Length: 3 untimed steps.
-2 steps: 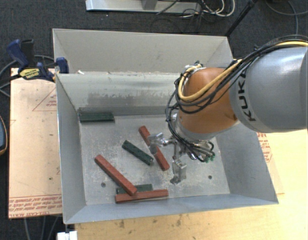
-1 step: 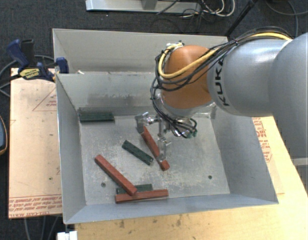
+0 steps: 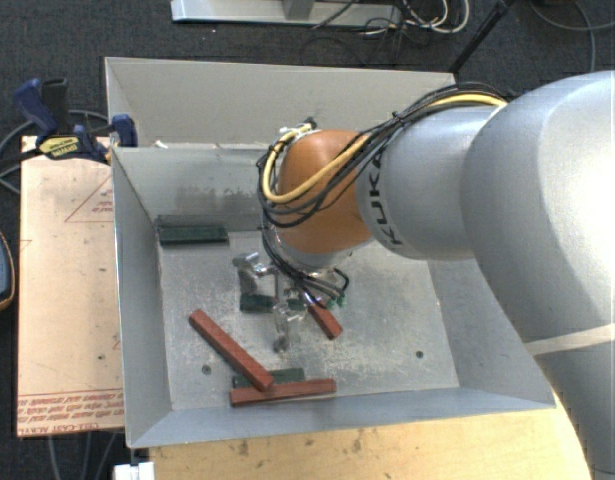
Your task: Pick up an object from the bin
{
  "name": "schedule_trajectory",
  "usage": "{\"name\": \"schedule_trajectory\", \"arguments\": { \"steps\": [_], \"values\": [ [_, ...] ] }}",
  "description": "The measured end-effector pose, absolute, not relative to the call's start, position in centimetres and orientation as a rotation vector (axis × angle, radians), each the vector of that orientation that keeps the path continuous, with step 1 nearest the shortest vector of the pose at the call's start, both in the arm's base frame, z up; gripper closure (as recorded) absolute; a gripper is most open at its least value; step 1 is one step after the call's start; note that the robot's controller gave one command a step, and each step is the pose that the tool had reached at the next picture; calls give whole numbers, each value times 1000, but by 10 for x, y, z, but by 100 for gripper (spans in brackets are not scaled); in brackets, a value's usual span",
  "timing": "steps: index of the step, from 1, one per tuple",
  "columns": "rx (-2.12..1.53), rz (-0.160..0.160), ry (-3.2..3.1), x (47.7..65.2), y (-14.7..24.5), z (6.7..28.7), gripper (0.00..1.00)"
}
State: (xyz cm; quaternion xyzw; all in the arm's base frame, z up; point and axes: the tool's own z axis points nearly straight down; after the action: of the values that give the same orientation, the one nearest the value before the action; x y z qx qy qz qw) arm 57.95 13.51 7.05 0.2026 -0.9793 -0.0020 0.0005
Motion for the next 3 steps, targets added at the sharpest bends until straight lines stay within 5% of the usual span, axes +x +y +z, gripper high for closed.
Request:
{"name": "schedule_trajectory", "arguments": {
  "steps": [1,2,3],
  "values": [
    [632,-3,-3079,581,132,74,100],
    [726,-2,-3069,580,139,206,100],
    [724,-2,-3061,579,139,201,0]
  ]
}}
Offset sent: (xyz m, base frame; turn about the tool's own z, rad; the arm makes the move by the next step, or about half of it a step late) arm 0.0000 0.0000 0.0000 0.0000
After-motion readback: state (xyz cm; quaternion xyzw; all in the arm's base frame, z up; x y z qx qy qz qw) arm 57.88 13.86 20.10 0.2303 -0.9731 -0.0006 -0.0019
